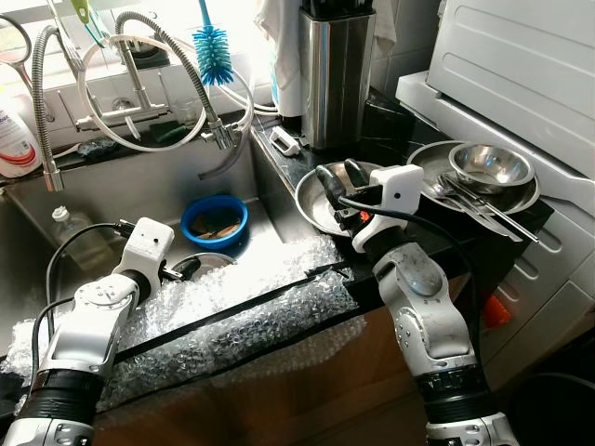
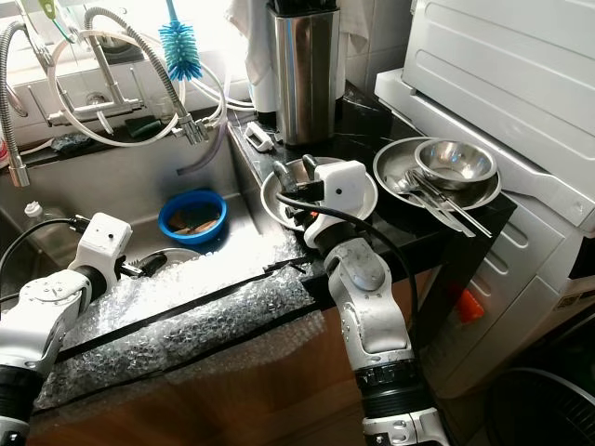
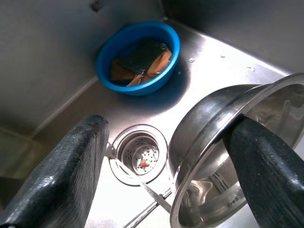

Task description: Kitchen organization

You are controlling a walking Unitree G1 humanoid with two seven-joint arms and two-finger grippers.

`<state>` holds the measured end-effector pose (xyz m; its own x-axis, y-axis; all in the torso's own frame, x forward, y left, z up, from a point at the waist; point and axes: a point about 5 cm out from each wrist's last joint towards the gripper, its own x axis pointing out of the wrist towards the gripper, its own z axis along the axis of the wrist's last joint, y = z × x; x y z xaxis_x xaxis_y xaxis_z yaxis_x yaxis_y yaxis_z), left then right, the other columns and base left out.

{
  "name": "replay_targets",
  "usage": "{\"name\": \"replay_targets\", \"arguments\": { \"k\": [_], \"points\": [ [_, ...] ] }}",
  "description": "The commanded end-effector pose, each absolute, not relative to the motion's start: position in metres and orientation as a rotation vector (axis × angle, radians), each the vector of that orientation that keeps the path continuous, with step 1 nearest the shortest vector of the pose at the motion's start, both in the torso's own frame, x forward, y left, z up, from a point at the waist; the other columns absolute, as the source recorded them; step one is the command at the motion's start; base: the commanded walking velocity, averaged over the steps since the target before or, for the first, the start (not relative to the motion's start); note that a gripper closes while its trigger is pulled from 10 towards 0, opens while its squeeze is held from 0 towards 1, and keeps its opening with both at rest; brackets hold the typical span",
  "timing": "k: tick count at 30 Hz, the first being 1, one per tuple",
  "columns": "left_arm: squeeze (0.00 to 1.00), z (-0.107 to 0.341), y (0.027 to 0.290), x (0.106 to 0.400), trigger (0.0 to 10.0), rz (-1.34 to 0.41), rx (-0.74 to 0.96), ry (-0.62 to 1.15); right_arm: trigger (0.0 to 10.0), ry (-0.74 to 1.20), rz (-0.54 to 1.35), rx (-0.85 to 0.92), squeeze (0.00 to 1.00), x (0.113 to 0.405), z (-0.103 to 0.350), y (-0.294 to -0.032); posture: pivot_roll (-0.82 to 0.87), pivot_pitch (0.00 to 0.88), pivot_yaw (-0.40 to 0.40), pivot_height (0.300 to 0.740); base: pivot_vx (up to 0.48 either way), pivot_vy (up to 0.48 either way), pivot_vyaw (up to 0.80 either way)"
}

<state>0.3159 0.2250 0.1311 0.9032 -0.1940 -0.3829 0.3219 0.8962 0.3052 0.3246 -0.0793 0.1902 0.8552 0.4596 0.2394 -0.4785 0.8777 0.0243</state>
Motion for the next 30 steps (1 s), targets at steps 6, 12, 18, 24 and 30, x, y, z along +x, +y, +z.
{"name": "replay_targets", "arguments": {
  "k": [6, 12, 18, 24, 30],
  "points": [
    [0.00, 0.115, 0.225, 0.308, 10.0, -0.294, 0.387, 0.415, 10.0, -0.218, 0.553, 0.066, 0.00, 0.323, 0.191, -0.069, -0.09, 0.000, 0.054, 0.740, 0.000, 0.000, 0.00],
    [0.00, 0.150, 0.246, 0.320, 10.0, -0.112, 0.265, 0.221, 10.0, -0.221, 0.553, 0.063, 0.00, 0.324, 0.191, -0.070, -0.09, 0.000, 0.055, 0.740, 0.000, 0.000, 0.00],
    [0.00, 0.173, 0.265, 0.329, 10.0, -0.107, 0.328, 0.193, 10.0, -0.224, 0.554, 0.065, 0.00, 0.325, 0.191, -0.069, -0.08, 0.000, 0.057, 0.740, 0.000, 0.000, 0.00],
    [0.00, 0.167, 0.269, 0.334, 10.0, -0.197, 0.445, 0.271, 10.0, -0.223, 0.557, 0.065, 0.00, 0.326, 0.191, -0.068, -0.08, 0.000, 0.059, 0.740, 0.000, 0.000, 0.00],
    [0.00, 0.167, 0.266, 0.343, 10.0, -0.360, 0.525, 0.334, 10.0, -0.226, 0.566, 0.059, 0.00, 0.327, 0.192, -0.067, -0.07, 0.000, 0.064, 0.740, 0.000, 0.000, 0.00]
  ]
}}
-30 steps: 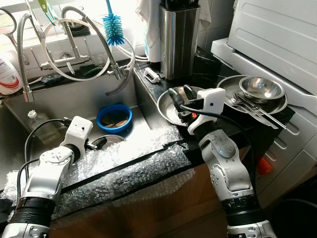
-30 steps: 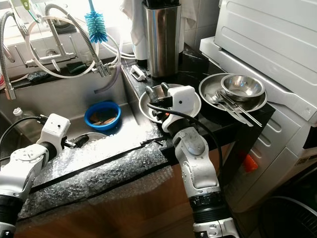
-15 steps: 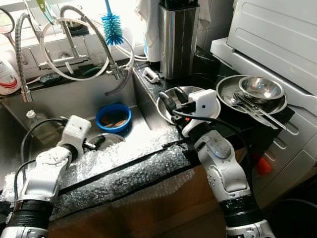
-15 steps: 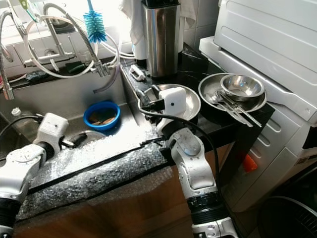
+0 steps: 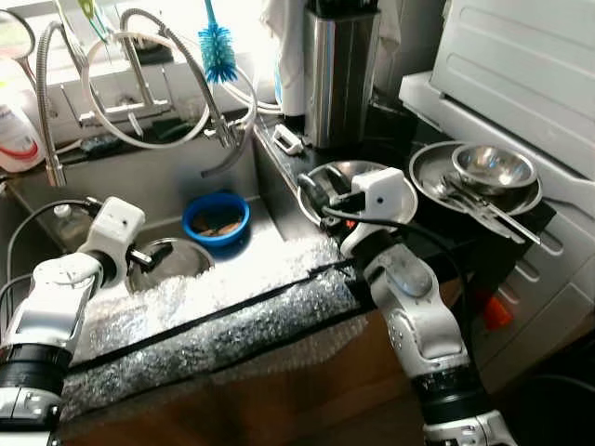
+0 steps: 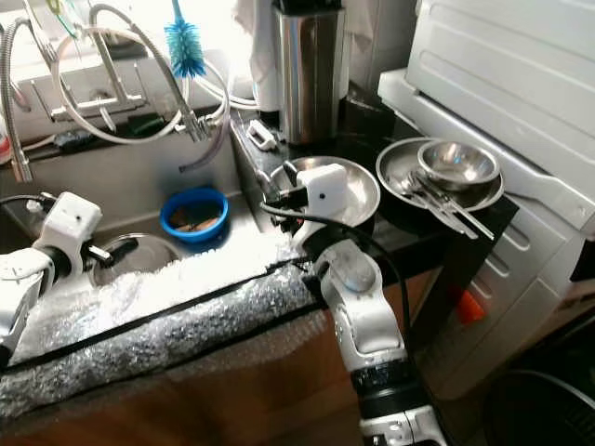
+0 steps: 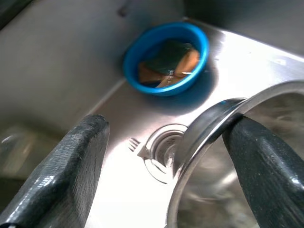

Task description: Kitchen organization

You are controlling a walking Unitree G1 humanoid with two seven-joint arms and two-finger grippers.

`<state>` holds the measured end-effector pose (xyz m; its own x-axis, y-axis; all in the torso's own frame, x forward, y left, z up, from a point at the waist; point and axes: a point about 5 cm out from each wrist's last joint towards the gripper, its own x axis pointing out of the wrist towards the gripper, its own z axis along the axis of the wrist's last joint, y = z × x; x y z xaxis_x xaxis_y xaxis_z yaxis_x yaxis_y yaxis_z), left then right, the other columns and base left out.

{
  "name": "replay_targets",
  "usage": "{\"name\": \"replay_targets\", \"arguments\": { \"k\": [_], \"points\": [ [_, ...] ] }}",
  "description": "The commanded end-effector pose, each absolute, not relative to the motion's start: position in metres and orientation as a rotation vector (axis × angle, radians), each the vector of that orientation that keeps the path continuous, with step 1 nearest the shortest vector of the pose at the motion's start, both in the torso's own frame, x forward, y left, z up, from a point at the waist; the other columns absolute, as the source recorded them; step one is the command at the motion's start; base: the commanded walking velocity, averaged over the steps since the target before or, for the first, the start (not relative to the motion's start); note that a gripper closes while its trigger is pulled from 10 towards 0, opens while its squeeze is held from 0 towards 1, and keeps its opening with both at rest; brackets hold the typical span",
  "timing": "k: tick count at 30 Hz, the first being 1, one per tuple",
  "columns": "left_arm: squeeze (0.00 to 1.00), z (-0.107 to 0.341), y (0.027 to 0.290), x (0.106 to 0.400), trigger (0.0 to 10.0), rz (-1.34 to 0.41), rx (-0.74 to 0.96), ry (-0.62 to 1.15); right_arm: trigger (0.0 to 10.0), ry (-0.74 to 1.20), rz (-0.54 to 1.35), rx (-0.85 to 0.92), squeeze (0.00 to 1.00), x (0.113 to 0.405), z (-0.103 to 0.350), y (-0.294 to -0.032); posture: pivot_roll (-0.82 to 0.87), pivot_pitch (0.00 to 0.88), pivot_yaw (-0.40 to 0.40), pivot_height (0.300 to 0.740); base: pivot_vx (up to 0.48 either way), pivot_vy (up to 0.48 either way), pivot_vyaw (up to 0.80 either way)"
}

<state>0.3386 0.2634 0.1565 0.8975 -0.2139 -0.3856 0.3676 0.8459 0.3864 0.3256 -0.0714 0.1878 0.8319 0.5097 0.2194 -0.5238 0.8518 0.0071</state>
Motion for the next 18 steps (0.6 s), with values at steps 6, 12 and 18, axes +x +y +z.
{"name": "replay_targets", "arguments": {
  "k": [6, 12, 18],
  "points": [
    [0.00, 0.164, 0.264, 0.345, 10.0, -0.491, 0.559, 0.390, 10.0, -0.227, 0.570, 0.058, 0.00, 0.328, 0.192, -0.066, -0.07, 0.000, 0.073, 0.740, 0.000, 0.000, 0.00],
    [0.00, 0.158, 0.266, 0.344, 10.0, -0.570, 0.551, 0.438, 10.0, -0.227, 0.575, 0.056, 0.00, 0.327, 0.191, -0.066, -0.08, 0.000, 0.079, 0.740, 0.000, 0.000, 0.00],
    [0.00, 0.150, 0.268, 0.338, 10.0, -0.682, 0.541, 0.492, 10.0, -0.223, 0.595, 0.047, 0.00, 0.328, 0.190, -0.066, -0.07, 0.000, 0.079, 0.740, 0.000, 0.000, 0.00]
  ]
}}
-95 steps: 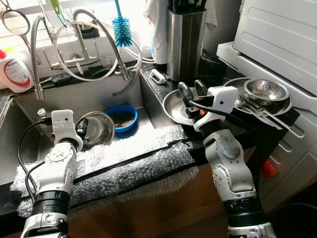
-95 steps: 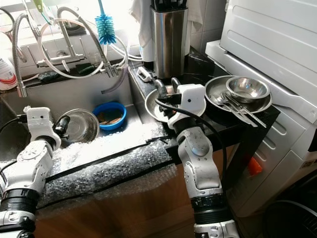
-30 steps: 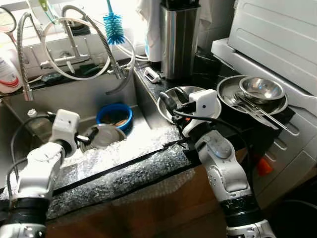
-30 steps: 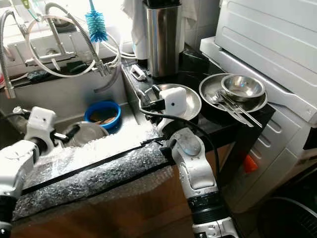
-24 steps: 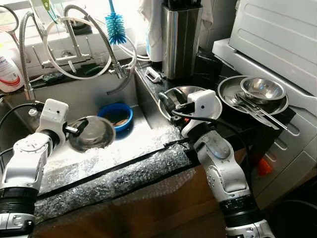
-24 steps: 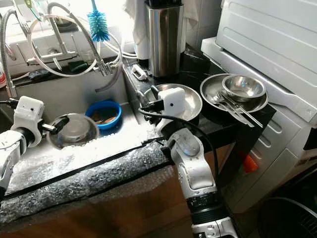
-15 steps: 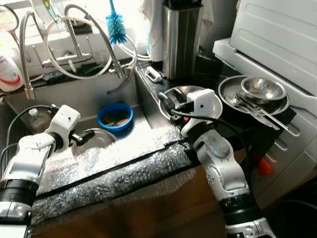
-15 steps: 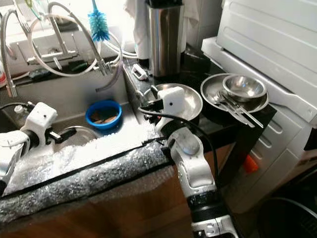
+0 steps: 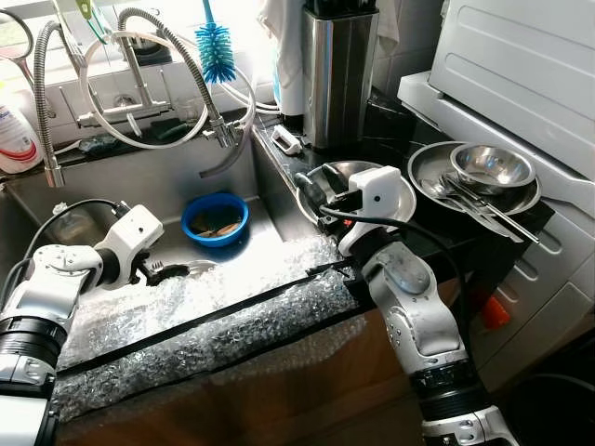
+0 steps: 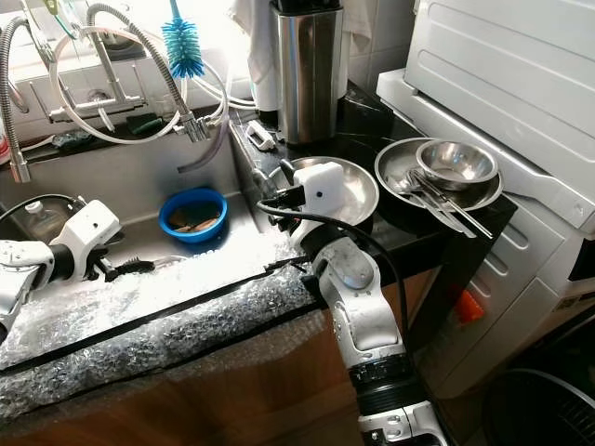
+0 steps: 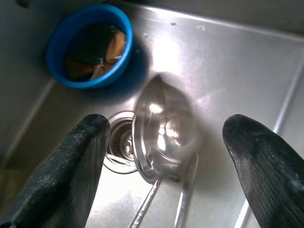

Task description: Kitchen organization

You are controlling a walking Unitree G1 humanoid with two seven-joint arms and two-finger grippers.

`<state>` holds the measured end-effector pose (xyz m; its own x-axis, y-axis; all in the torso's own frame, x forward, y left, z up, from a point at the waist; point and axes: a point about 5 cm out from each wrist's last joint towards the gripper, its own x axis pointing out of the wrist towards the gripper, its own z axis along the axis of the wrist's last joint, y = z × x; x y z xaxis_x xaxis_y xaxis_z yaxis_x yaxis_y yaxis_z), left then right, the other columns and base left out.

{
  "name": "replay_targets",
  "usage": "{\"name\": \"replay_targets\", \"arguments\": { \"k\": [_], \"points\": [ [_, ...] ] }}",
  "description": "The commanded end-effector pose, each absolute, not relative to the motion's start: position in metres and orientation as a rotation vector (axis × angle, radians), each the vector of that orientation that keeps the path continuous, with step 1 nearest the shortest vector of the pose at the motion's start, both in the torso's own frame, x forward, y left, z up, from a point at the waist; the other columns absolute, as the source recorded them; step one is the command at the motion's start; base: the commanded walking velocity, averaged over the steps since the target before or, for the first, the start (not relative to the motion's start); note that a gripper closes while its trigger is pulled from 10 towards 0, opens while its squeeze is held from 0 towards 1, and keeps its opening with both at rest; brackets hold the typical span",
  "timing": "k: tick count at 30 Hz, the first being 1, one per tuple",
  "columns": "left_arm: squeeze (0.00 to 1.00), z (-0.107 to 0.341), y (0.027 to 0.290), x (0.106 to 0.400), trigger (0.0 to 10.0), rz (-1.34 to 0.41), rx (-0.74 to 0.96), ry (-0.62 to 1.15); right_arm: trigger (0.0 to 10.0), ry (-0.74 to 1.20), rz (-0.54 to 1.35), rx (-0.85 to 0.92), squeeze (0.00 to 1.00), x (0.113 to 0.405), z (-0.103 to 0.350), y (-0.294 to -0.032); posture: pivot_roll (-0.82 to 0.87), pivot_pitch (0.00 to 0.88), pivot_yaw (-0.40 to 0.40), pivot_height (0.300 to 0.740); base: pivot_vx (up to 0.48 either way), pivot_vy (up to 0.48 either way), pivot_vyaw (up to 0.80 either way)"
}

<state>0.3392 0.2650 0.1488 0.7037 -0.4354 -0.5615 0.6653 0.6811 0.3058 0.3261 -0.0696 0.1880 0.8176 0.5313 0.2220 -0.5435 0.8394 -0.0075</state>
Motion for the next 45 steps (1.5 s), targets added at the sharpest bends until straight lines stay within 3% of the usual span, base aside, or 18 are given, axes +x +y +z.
{"name": "replay_targets", "arguments": {
  "k": [1, 6, 9, 12, 17, 24, 30, 31, 32, 33, 45],
  "points": [
    [0.00, 0.148, 0.268, 0.336, 10.0, -0.707, 0.536, 0.501, 10.0, -0.222, 0.599, 0.045, 0.00, 0.327, 0.190, -0.065, -0.07, 0.000, 0.079, 0.740, 0.000, 0.000, 0.00],
    [0.00, 0.148, 0.270, 0.336, 10.0, -0.716, 0.545, 0.504, 10.0, -0.223, 0.602, 0.043, 0.00, 0.327, 0.190, -0.065, -0.07, 0.000, 0.080, 0.740, 0.000, 0.000, 0.00],
    [0.00, 0.185, 0.279, 0.351, 10.0, -0.450, 0.382, 0.163, 10.0, -0.242, 0.559, 0.049, 0.00, 0.327, 0.192, -0.071, -0.09, 0.000, 0.086, 0.740, 0.000, 0.000, 0.00],
    [0.00, 0.194, 0.284, 0.349, 10.0, -0.348, 0.309, 0.045, 10.0, -0.251, 0.529, 0.055, 0.00, 0.328, 0.193, -0.075, -0.09, 0.000, 0.085, 0.740, 0.000, 0.000, 0.00],
    [0.00, 0.189, 0.295, 0.305, 10.0, -0.066, 0.168, -0.220, 10.0, -0.290, 0.415, 0.079, 0.00, 0.327, 0.200, -0.093, -0.10, 0.000, 0.071, 0.740, 0.000, 0.000, 0.00],
    [0.00, 0.167, 0.279, 0.266, 10.0, 0.106, 0.052, -0.276, 10.0, -0.272, 0.268, 0.091, 0.00, 0.323, 0.198, -0.117, -0.11, 0.000, 0.062, 0.740, 0.000, 0.000, 0.00],
    [0.00, 0.166, 0.267, 0.257, 10.0, 0.173, 0.012, -0.288, 10.0, -0.238, 0.200, 0.123, 0.00, 0.317, 0.195, -0.124, -0.11, 0.000, 0.052, 0.740, 0.000, 0.000, 0.00],
    [0.00, 0.167, 0.266, 0.258, 10.0, 0.179, 0.005, -0.292, 10.0, -0.229, 0.181, 0.140, 0.04, 0.315, 0.193, -0.125, -0.11, 0.000, 0.052, 0.740, 0.000, 0.000, 0.00],
    [0.00, 0.168, 0.266, 0.258, 10.0, 0.183, 0.008, -0.297, 10.0, -0.219, 0.159, 0.160, 0.43, 0.314, 0.191, -0.127, -0.12, 0.000, 0.052, 0.740, 0.000, 0.000, 0.00],
    [0.00, 0.171, 0.264, 0.259, 10.0, 0.189, 0.021, -0.310, 10.0, -0.204, 0.120, 0.186, 1.00, 0.312, 0.188, -0.131, -0.12, 0.000, 0.052, 0.740, 0.000, 0.000, 0.00],
    [0.00, 0.175, 0.251, 0.263, 10.0, 0.160, 0.049, -0.308, 10.0, -0.123, 0.040, 0.260, 1.00, 0.309, 0.178, -0.141, -0.13, 0.000, 0.044, 0.740, 0.000, 0.000, 0.00]
  ]
}}
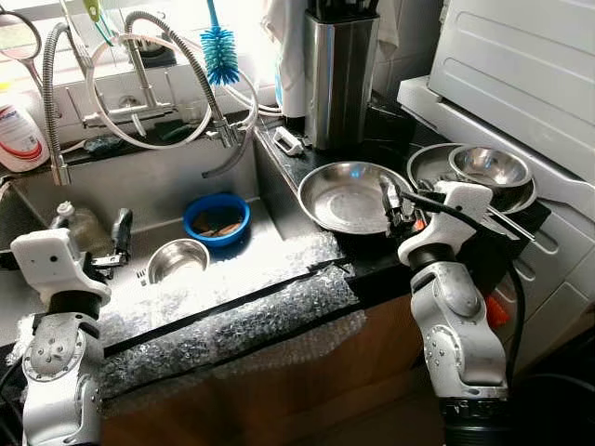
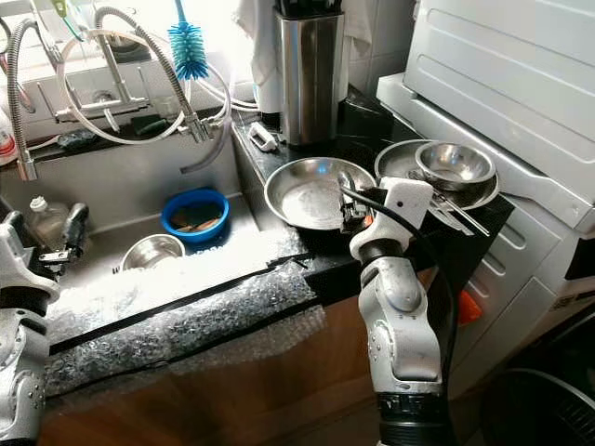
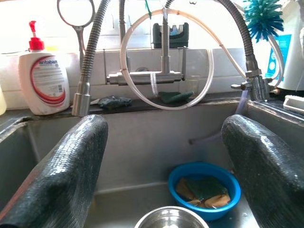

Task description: Kitchen organization

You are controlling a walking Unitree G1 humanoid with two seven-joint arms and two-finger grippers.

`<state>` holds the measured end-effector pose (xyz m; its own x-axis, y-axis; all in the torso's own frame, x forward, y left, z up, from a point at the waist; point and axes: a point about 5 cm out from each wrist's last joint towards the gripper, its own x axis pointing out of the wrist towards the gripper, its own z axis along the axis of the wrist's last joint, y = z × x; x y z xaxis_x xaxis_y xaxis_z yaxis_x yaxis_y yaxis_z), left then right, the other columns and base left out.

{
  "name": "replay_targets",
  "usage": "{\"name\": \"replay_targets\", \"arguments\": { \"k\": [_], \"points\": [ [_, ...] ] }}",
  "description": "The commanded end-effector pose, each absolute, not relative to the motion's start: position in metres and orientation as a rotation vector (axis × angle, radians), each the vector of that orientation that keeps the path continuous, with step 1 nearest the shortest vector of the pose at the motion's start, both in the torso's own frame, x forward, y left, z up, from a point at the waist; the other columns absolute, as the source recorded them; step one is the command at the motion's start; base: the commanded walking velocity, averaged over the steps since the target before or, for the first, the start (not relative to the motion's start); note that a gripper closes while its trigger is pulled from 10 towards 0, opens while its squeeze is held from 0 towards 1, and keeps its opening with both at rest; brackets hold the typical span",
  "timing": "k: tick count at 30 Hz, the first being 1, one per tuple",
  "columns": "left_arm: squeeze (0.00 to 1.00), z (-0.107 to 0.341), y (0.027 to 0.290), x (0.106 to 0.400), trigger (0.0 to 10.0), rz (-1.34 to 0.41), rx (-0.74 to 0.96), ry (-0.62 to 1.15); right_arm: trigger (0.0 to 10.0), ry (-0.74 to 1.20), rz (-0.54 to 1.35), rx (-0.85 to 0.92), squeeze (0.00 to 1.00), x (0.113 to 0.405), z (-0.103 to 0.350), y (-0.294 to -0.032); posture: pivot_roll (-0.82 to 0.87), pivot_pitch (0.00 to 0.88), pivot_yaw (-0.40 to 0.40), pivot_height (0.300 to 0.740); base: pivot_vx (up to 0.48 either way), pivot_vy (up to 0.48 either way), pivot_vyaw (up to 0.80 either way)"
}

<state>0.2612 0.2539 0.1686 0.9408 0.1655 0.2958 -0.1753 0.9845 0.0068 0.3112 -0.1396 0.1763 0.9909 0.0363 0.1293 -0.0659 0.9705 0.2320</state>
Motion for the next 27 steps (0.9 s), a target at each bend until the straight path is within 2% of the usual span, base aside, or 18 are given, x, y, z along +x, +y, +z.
{"name": "replay_targets", "arguments": {
  "k": [1, 4, 5, 12, 27],
  "points": [
    [0.00, 0.175, 0.250, 0.263, 10.0, 0.155, 0.058, -0.302, 10.0, -0.119, 0.035, 0.265, 1.00, 0.309, 0.178, -0.141, -0.13, 0.000, 0.044, 0.740, 0.000, 0.000, 0.00],
    [0.00, 0.171, 0.248, 0.263, 10.0, 0.141, 0.060, -0.289, 10.0, -0.089, 0.005, 0.303, 0.97, 0.310, 0.174, -0.144, -0.13, 0.000, 0.044, 0.740, 0.000, 0.000, 0.00],
    [0.00, 0.171, 0.247, 0.263, 10.0, 0.138, 0.064, -0.287, 10.0, -0.073, -0.016, 0.322, 0.00, 0.312, 0.172, -0.147, -0.13, 0.000, 0.043, 0.740, 0.000, 0.000, 0.00],
    [0.00, 0.173, 0.245, 0.266, 10.0, 0.119, 0.095, -0.284, 10.0, -0.017, -0.073, 0.464, 0.00, 0.321, 0.167, -0.151, -0.13, 0.000, 0.042, 0.740, 0.000, 0.000, 0.00],
    [0.00, 0.171, 0.241, 0.268, 10.0, 0.085, 0.135, -0.263, 10.0, 0.039, -0.069, 0.525, 0.00, 0.330, 0.164, -0.146, -0.12, 0.000, 0.041, 0.740, 0.000, 0.000, 0.00]
  ]
}}
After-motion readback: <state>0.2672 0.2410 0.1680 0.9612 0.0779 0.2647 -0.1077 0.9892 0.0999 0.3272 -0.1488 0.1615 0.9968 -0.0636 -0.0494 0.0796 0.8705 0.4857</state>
